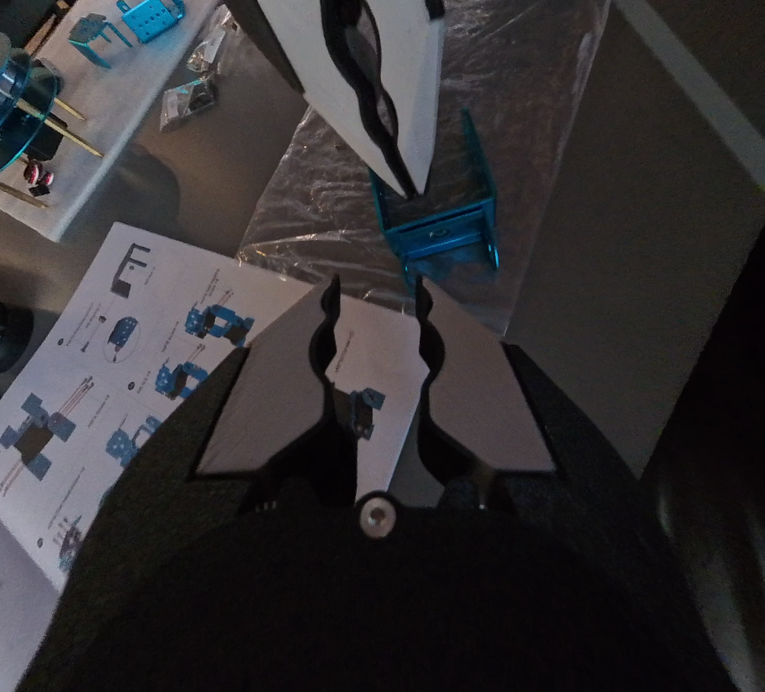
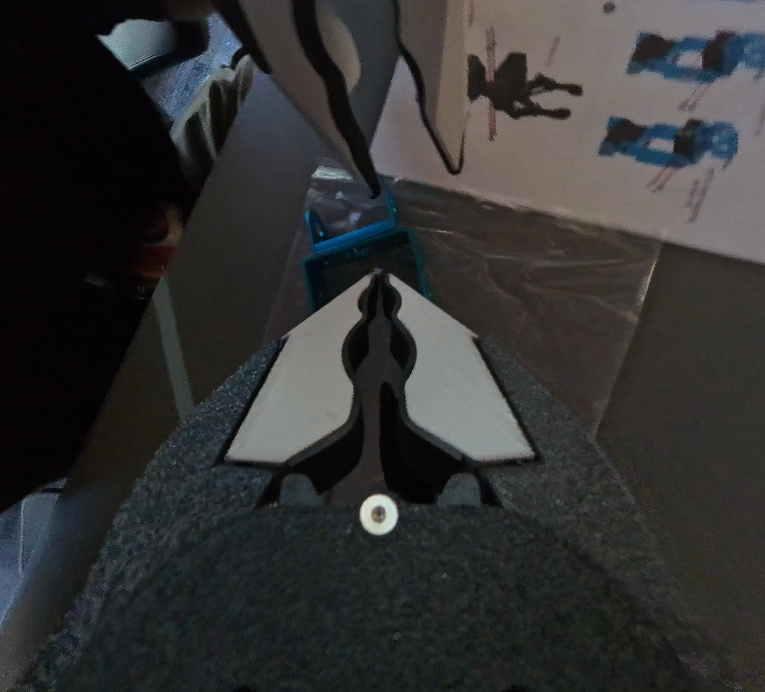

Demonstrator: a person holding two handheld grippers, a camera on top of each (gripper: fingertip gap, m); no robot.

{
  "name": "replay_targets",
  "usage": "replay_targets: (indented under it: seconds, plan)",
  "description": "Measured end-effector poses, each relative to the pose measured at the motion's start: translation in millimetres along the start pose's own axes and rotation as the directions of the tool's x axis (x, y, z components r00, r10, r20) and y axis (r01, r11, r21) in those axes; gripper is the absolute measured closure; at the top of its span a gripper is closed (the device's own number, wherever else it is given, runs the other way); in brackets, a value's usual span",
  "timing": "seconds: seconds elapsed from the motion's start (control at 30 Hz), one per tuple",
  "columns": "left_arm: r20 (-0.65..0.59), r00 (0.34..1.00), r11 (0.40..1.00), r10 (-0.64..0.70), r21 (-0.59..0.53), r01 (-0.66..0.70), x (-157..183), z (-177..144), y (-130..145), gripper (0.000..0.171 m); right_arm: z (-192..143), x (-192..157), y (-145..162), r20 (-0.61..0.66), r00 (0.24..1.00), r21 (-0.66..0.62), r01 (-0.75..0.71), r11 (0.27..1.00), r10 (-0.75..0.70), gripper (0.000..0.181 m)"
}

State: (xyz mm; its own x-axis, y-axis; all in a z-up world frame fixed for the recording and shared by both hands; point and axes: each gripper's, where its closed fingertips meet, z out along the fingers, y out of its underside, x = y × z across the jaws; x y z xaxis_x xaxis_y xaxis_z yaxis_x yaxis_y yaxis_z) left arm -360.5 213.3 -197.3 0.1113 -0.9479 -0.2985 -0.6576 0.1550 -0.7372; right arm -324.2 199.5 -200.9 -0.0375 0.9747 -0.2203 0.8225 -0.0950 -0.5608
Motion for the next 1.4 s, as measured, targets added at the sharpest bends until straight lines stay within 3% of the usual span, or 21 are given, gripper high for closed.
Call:
replay_targets:
  seconds: [0.27,0.43,0.5,0.6,0.73,0.83,1.1,1.23,1.4]
  plan:
    - [-0.001,1.0,0.999,0.012,0.037,-0.012,6.3,12.7,-11.0,0.137,-0.9,-1.0,3.0,0.025,0.97,0.143,-0.244,0.959,0.243,0.18]
    - [-0.016,1.0,0.999,0.009,0.031,-0.008,8.6,16.3,-10.6,0.138,-36.5,-3.8,1.9,0.003,0.954,0.256,-0.291,0.922,0.3,0.18]
    - [-0.029,1.0,1.0,0.003,0.012,-0.003,9.2,19.2,-7.5,0.138,-49.9,6.2,10.6,-0.075,0.944,0.267,-0.293,0.918,0.323,0.18]
    - [-0.049,0.998,0.999,-0.031,0.033,0.033,7.6,17.3,-9.6,0.138,-60.2,5.6,15.4,-0.076,0.928,0.282,-0.331,0.901,0.364,0.18]
    - [-0.101,0.991,0.992,-0.089,0.083,0.097,6.1,11.5,-15.7,0.138,-49.2,-2.6,0.4,-0.014,0.879,0.377,-0.437,0.816,0.477,0.18]
    - [-0.125,0.987,0.991,-0.106,0.067,0.115,7.3,13.0,-14.0,0.138,-37.1,-2.7,-14.3,-0.04,0.857,0.461,-0.441,0.77,0.515,0.18]
    - [-0.119,0.991,0.998,-0.067,0.0,0.067,12.4,21.0,-6.1,0.138,-7.5,2.3,-8.1,-0.088,0.837,0.401,-0.467,0.788,0.54,0.181]
    - [-0.114,0.993,0.999,-0.039,0.004,0.04,14.6,20.9,-6.5,0.139,-3.4,-2.5,-12.2,0.002,0.826,0.409,-0.515,0.753,0.563,0.181]
    - [-0.119,0.992,0.999,-0.041,0.013,0.043,14.7,21.9,-9.0,0.139,0.4,-1.7,-2.9,-0.087,0.833,0.358,-0.485,0.798,0.546,0.181]
